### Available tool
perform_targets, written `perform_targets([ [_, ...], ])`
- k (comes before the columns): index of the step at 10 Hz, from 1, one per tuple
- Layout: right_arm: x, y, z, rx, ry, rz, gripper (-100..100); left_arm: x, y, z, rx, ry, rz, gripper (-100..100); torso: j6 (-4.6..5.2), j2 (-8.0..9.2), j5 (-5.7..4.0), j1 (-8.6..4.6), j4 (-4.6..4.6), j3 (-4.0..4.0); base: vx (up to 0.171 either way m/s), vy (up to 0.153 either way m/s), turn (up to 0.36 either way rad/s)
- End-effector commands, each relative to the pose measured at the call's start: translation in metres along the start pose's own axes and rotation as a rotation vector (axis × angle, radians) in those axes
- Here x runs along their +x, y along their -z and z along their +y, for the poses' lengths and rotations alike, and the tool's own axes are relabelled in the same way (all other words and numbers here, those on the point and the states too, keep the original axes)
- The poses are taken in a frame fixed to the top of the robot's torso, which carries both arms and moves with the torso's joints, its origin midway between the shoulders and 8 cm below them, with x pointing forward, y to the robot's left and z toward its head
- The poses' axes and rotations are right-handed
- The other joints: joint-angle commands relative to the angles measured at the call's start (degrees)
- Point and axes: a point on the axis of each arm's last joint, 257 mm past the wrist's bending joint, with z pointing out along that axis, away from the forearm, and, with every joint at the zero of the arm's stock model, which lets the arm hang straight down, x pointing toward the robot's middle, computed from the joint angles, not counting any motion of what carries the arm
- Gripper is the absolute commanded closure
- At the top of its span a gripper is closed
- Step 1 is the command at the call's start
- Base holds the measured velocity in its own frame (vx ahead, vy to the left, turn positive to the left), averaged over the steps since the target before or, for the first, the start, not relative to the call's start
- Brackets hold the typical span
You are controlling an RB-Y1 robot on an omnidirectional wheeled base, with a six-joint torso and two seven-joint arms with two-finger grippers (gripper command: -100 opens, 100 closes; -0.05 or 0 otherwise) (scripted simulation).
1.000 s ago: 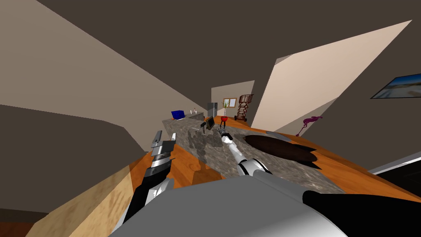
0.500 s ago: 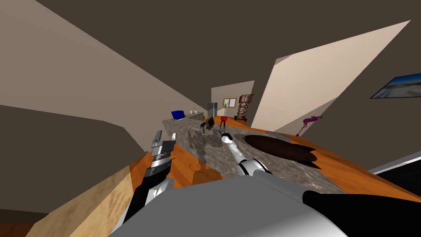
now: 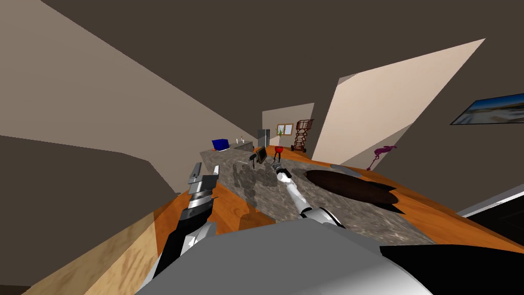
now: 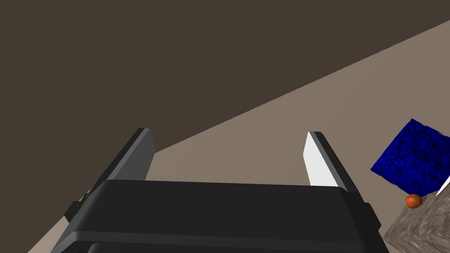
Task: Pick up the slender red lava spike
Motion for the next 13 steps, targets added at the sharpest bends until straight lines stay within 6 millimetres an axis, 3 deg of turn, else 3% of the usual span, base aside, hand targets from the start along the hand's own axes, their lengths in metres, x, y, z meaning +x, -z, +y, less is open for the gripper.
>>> perform_targets([
  [1, -0.013, 0.012, -0.005, 0.016, -0.002, -0.023, 100, 0.0, 0.0, 0.0, 0.0, 0.0, 0.0, 0, 0.0, 0.0, 0.0, 0.0, 0.0, 0.0, 0.058, 0.018, -0.042],
  [3, -0.01, 0.019, 0.0, 0.009, -0.004, -0.009, 100, 0.0, 0.0, 0.0, 0.0, 0.0, 0.0, 0, 0.02, -0.14, -0.09, -0.04, -0.26, -0.2, 0.048, 0.01, -0.01],
  [5, -0.023, 0.033, -0.003, 0.02, -0.005, -0.031, 100, 0.0, 0.0, 0.0, 0.0, 0.0, 0.0, 0, 0.04, -0.22, -0.18, -0.1, -0.45, -0.33, 0.067, 0.016, -0.034],
  [6, -0.014, 0.036, -0.001, 0.018, -0.006, -0.011, 100, 0.0, 0.0, 0.0, 0.0, 0.0, 0.0, 0, 0.06, -0.29, -0.22, -0.14, -0.56, -0.42, 0.024, 0.008, -0.002],
  [8, -0.025, 0.053, -0.001, 0.025, -0.007, -0.03, 100, 0.0, 0.0, 0.0, 0.0, 0.0, 0.0, 0, 0.08, -0.32, -0.28, -0.22, -0.65, -0.47, 0.06, 0.013, -0.035],
  [9, -0.013, 0.052, -0.002, 0.026, -0.006, -0.004, 100, 0.0, 0.0, 0.0, 0.0, 0.0, 0.0, 0, 0.1, -0.38, -0.31, -0.25, -0.74, -0.56, 0.028, 0.011, -0.001],
  [10, -0.026, 0.064, -0.005, 0.038, -0.006, -0.032, 100, 0.0, 0.0, 0.0, 0.0, 0.0, 0.0, 0, 0.09, -0.36, -0.32, -0.3, -0.72, -0.54, 0.06, 0.02, -0.047],
  [12, -0.011, 0.07, -0.002, 0.032, -0.006, 0.001, 100, 0.0, 0.0, 0.0, 0.0, 0.0, 0.0, 0, 0.11, -0.48, -0.35, -0.32, -0.79, -0.63, 0.045, 0.01, -0.013],
  [13, -0.023, 0.083, -0.004, 0.043, -0.006, -0.026, 100, 0.0, 0.0, 0.0, 0.0, 0.0, 0.0, 0, 0.08, -0.43, -0.35, -0.34, -0.74, -0.58, 0.063, 0.01, -0.037],
])
